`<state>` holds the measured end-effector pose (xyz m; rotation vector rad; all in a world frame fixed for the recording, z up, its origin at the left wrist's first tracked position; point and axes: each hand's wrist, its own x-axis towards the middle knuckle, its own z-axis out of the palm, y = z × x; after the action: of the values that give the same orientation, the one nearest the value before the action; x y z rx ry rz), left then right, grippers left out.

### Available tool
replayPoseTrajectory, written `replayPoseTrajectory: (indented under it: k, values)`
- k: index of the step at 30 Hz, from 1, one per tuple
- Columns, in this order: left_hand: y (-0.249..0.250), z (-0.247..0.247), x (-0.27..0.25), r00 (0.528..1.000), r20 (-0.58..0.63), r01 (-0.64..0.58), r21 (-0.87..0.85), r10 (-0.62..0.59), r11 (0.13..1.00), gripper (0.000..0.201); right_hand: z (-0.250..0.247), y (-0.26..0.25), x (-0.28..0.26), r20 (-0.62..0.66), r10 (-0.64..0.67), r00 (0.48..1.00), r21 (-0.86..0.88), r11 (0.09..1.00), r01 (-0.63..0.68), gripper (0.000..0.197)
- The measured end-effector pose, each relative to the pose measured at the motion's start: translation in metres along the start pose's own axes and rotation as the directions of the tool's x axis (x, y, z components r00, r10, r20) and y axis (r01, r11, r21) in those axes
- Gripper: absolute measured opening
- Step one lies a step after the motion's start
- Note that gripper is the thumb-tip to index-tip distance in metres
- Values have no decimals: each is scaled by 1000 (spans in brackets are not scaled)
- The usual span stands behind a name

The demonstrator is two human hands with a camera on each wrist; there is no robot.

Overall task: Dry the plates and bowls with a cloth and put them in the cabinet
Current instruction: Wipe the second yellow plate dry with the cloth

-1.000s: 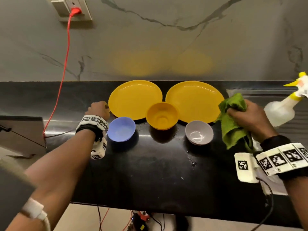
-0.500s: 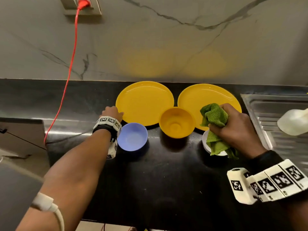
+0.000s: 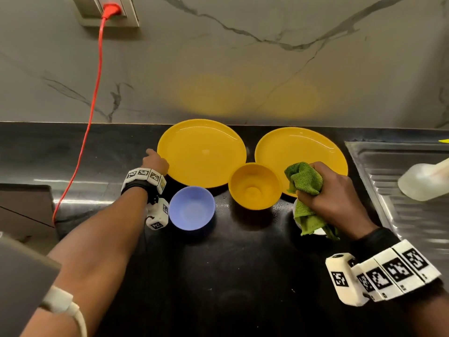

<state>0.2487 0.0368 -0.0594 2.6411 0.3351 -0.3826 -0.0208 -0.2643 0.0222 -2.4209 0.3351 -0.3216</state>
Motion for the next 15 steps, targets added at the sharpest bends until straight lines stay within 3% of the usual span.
replayPoseTrajectory:
  k: [6,11,15]
  values:
    - [-2,-20,-4,995,-84,-67,-214,50,975,53,0,0,0,-12,-39,999,58,998,39,33]
    - [-1,-44,-24,965,-219,-205,-296,143,933,16,-1,-4,-1,-108,-105,989,92,989,116,21]
    - [2,-67,-46,931,-289,-322,-362,222,875,30,-4,-14,-7,-178,-151,972,147,973,178,21]
